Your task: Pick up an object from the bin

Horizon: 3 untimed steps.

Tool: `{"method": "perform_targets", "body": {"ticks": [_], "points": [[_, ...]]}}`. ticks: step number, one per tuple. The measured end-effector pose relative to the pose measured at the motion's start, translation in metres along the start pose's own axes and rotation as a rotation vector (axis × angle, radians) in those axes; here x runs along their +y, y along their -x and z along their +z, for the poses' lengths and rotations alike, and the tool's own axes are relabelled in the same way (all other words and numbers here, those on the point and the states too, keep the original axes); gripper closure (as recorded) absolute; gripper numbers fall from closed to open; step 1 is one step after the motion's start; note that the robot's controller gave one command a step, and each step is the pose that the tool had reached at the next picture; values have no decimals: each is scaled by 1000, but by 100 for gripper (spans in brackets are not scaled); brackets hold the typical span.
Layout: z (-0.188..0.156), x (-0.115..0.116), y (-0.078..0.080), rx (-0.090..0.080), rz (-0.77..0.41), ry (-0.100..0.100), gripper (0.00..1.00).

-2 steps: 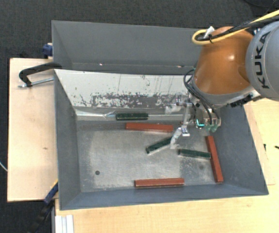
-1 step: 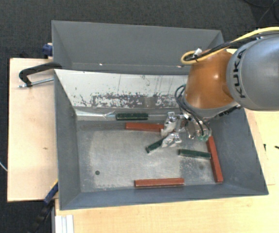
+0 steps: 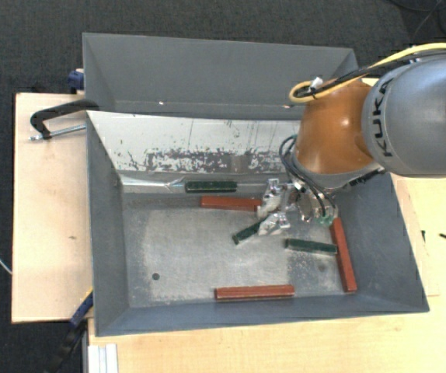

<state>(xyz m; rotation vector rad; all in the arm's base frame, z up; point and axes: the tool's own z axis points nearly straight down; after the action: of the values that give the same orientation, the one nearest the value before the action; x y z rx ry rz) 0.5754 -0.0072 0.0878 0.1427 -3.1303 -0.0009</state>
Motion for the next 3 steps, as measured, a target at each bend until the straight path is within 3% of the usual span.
{"method": "perform_targets", "body": {"ticks": [1,3], "points": [[-2,2,-2,-16,1,-1,100],[-2,2,-2,-16,2,0,100]]}}
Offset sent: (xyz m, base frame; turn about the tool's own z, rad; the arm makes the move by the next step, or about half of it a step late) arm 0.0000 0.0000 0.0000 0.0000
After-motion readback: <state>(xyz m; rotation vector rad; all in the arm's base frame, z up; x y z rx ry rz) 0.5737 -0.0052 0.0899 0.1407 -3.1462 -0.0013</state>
